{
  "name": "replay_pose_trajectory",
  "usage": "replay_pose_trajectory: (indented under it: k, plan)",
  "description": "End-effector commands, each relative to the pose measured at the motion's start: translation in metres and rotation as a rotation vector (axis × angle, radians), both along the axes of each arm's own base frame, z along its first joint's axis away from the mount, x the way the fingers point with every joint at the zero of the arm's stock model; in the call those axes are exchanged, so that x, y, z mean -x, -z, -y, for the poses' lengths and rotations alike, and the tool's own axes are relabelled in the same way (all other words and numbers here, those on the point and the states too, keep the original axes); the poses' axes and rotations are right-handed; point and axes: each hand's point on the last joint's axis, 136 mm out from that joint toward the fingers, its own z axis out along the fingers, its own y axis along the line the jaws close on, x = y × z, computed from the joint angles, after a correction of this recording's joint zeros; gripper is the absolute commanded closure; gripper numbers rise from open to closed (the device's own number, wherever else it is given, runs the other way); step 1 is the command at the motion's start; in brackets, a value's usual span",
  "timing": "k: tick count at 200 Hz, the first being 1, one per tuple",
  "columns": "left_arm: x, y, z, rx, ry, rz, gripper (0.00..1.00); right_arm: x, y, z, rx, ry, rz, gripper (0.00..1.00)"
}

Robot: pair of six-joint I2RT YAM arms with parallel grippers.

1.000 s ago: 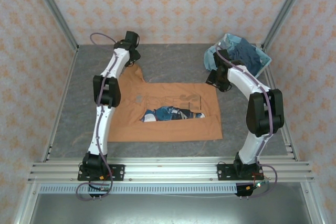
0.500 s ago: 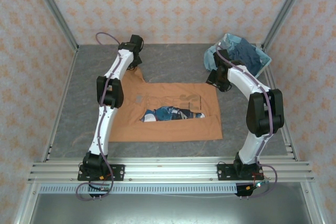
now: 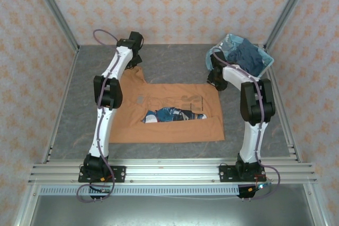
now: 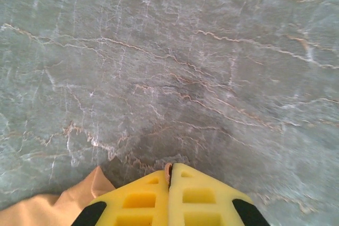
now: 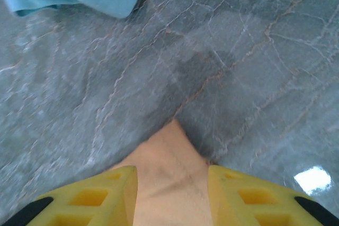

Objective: Fold and stack the t-shirts

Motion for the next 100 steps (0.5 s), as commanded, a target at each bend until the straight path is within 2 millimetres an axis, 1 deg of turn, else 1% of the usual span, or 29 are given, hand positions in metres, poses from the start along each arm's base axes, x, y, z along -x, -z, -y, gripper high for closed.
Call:
replay_pose_trajectory:
  k: [1,40,54,81,100]
  plan:
    - [0.012,-0.027,0.004,0.024,0.002,-0.001,1.00,-0.015,0.000,0.012,0.066,0.013,0.017,0.61]
    - [0.023,-0.034,0.005,0.031,0.006,-0.010,1.00,-0.015,0.018,0.012,0.085,-0.018,-0.030,0.61]
    - [0.026,-0.035,0.006,0.040,0.008,-0.010,1.00,-0.016,0.018,0.013,0.091,-0.027,-0.026,0.61]
    - [0.029,-0.039,0.008,0.052,0.014,-0.010,1.00,-0.020,0.012,0.012,0.100,-0.056,-0.019,0.60]
    - [0.029,-0.039,0.011,0.065,0.015,-0.009,1.00,-0.020,0.017,0.009,0.091,-0.074,-0.043,0.60]
